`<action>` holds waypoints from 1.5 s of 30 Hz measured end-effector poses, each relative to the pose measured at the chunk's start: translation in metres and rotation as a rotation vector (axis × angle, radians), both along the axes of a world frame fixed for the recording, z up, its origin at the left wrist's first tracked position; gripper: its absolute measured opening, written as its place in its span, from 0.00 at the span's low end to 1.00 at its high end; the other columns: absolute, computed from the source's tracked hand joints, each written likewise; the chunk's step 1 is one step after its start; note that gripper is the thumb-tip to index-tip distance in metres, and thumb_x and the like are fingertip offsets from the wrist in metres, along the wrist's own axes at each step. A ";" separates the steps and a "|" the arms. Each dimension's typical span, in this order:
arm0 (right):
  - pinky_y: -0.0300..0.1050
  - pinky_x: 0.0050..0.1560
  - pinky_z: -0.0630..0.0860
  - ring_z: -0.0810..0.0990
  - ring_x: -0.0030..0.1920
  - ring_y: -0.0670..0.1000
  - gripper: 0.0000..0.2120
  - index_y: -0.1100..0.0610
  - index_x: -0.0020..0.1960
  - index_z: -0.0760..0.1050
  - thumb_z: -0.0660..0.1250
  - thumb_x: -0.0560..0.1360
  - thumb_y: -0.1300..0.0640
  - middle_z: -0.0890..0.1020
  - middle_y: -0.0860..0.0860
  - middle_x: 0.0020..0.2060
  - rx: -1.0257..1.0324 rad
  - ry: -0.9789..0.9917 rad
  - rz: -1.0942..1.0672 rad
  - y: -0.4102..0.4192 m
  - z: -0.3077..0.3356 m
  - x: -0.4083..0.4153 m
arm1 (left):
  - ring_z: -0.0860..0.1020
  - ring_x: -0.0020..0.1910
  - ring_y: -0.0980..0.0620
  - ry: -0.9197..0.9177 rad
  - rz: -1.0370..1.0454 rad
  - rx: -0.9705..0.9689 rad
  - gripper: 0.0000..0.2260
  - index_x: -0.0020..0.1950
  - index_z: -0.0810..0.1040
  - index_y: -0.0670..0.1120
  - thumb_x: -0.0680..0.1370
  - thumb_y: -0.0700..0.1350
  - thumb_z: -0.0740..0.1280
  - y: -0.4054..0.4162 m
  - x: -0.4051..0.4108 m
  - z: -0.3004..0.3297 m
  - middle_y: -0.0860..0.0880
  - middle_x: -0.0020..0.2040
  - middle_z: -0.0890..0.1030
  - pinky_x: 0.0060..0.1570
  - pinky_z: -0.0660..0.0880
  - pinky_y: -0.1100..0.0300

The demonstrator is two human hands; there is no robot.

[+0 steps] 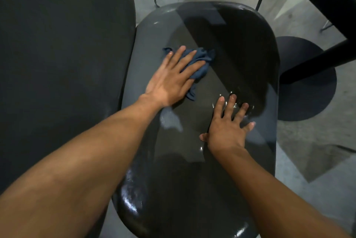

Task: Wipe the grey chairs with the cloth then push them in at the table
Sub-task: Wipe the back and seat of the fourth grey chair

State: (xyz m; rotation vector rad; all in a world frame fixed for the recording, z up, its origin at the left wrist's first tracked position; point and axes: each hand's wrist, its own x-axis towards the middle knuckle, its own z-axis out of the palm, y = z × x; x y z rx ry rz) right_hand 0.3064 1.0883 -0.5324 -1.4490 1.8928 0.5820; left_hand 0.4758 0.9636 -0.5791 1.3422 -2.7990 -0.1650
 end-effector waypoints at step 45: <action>0.66 0.78 0.52 0.39 0.81 0.61 0.51 0.48 0.83 0.42 0.74 0.74 0.42 0.39 0.51 0.82 -0.211 -0.124 0.000 0.016 0.003 -0.029 | 0.45 0.83 0.43 -0.034 0.303 0.324 0.29 0.84 0.52 0.56 0.84 0.49 0.57 0.106 -0.020 0.020 0.48 0.84 0.52 0.80 0.50 0.41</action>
